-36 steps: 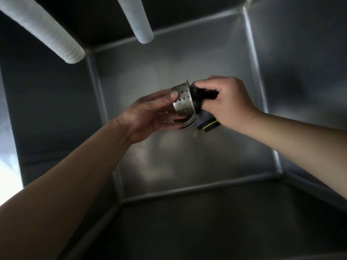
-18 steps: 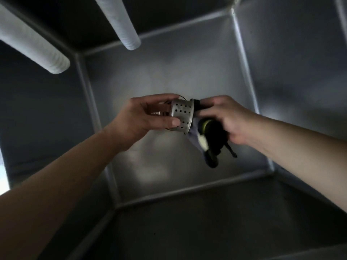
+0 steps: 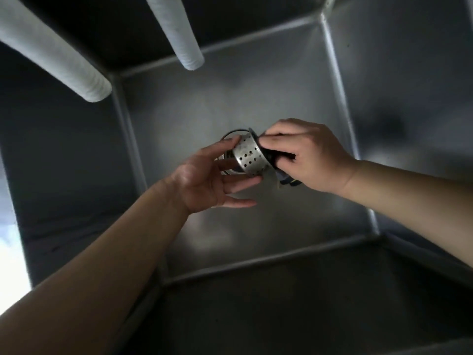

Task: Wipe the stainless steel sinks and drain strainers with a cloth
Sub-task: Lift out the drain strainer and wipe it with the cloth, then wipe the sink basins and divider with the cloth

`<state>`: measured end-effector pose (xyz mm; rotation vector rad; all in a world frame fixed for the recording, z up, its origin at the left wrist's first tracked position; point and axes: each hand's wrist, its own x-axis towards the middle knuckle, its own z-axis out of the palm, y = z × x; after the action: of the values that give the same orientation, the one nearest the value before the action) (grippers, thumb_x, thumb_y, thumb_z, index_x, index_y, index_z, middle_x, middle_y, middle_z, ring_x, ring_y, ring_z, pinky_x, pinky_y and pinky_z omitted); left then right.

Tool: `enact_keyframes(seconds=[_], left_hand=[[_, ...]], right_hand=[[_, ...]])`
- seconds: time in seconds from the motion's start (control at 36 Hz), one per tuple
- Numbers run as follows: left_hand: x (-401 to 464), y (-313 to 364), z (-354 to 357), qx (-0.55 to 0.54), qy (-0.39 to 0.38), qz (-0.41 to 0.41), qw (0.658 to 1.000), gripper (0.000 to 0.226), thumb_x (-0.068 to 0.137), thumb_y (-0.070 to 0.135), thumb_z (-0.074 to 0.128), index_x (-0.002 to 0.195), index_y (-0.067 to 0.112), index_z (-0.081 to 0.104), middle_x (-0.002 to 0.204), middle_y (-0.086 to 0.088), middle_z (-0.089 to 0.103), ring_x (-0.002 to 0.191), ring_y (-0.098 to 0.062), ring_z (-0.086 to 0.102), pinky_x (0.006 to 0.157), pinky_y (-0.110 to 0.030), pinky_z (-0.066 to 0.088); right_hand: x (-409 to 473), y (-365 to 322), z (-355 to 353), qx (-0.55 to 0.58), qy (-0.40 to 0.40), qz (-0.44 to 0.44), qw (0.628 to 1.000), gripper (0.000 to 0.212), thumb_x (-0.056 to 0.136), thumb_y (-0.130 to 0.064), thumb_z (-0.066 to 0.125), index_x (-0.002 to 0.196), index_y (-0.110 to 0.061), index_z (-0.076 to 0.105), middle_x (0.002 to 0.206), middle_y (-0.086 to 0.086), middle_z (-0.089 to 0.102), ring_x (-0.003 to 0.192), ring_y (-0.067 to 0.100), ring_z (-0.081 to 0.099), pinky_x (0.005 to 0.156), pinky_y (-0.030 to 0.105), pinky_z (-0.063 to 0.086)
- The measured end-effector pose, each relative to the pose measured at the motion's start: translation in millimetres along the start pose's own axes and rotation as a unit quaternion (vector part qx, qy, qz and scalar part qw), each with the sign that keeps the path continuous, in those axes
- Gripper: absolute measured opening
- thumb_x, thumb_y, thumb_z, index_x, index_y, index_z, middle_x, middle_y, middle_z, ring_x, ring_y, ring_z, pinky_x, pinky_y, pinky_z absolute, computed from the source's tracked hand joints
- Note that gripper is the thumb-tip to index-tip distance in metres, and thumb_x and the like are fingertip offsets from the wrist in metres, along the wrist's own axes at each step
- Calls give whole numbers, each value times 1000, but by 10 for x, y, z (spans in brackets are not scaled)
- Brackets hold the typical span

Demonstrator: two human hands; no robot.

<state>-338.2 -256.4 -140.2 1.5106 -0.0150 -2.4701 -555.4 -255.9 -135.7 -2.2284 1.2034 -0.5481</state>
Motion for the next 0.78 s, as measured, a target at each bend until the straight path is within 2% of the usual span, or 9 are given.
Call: enact_keyframes(seconds=[0.14, 0.22, 0.28, 0.36, 0.44, 0.5, 0.58, 0.64, 0.78], left_hand=[[103, -73, -65, 72, 76, 79, 991, 35, 81, 43, 69, 112, 26, 66, 104, -9, 75, 95, -28, 73, 95, -54, 50], [119, -86, -253, 30, 121, 160, 979, 14, 88, 31, 67, 102, 29, 67, 101, -5, 73, 95, -26, 69, 101, -53, 45], [109, -112, -366, 8, 124, 199, 972, 17, 88, 25, 68, 103, 31, 63, 107, -5, 70, 105, -29, 64, 101, -53, 45], [122, -200, -395, 8, 125, 228, 966, 31, 86, 22, 70, 113, 30, 56, 111, -4, 70, 109, -27, 63, 101, -47, 45], [152, -281, -319, 49, 119, 261, 957, 43, 81, 15, 72, 118, 29, 54, 107, 0, 71, 104, -18, 64, 95, -35, 42], [169, -306, -281, 72, 83, 273, 956, 58, 78, 5, 73, 127, 26, 50, 113, -3, 70, 103, -13, 66, 91, -28, 45], [177, -295, -220, 108, 39, 284, 952, 77, 72, -3, 72, 139, 20, 41, 126, -11, 65, 112, -18, 63, 88, -24, 50], [175, -269, -192, 117, 30, 293, 948, 80, 70, -3, 71, 140, 18, 39, 125, -11, 64, 115, -21, 60, 92, -28, 48], [180, -234, -260, 94, 14, 302, 949, 76, 74, -10, 65, 140, 17, 39, 131, -11, 61, 116, -23, 59, 97, -28, 46]], right_hand=[[-195, 112, 98, 90, 38, 189, 977, 40, 75, 0, 74, 112, -15, 74, 101, -2, 68, 94, 26, 67, 83, 39, 54], [-362, 260, 108, 63, 79, 323, 941, 40, 75, -12, 80, 114, -16, 71, 106, 5, 68, 97, 27, 66, 88, 44, 53], [-465, 327, 92, 35, 59, 373, 925, 39, 76, -17, 80, 113, -17, 69, 108, 7, 68, 98, 28, 65, 88, 44, 52], [-535, 323, 100, 2, -18, 387, 922, 38, 76, -21, 81, 112, -15, 69, 109, 9, 66, 101, 30, 63, 89, 40, 51], [-442, 206, 159, -17, -23, 341, 940, 38, 77, -29, 80, 111, -14, 70, 113, 9, 63, 109, 31, 57, 96, 40, 45], [-277, 84, 187, 86, -11, 355, 931, 54, 77, -40, 81, 123, -18, 66, 122, 3, 61, 115, 22, 56, 99, 33, 43], [27, -66, 194, 372, -113, 454, 802, 73, 67, -61, 79, 130, -30, 59, 127, -6, 64, 118, 16, 60, 105, 41, 43], [170, -77, 224, 460, -158, 462, 741, 57, 69, -52, 81, 120, -31, 65, 114, -7, 73, 112, 19, 65, 106, 53, 43], [353, -11, 278, 412, -136, 450, 780, 55, 64, -32, 89, 114, -29, 68, 106, -6, 75, 102, 15, 70, 95, 45, 54]])
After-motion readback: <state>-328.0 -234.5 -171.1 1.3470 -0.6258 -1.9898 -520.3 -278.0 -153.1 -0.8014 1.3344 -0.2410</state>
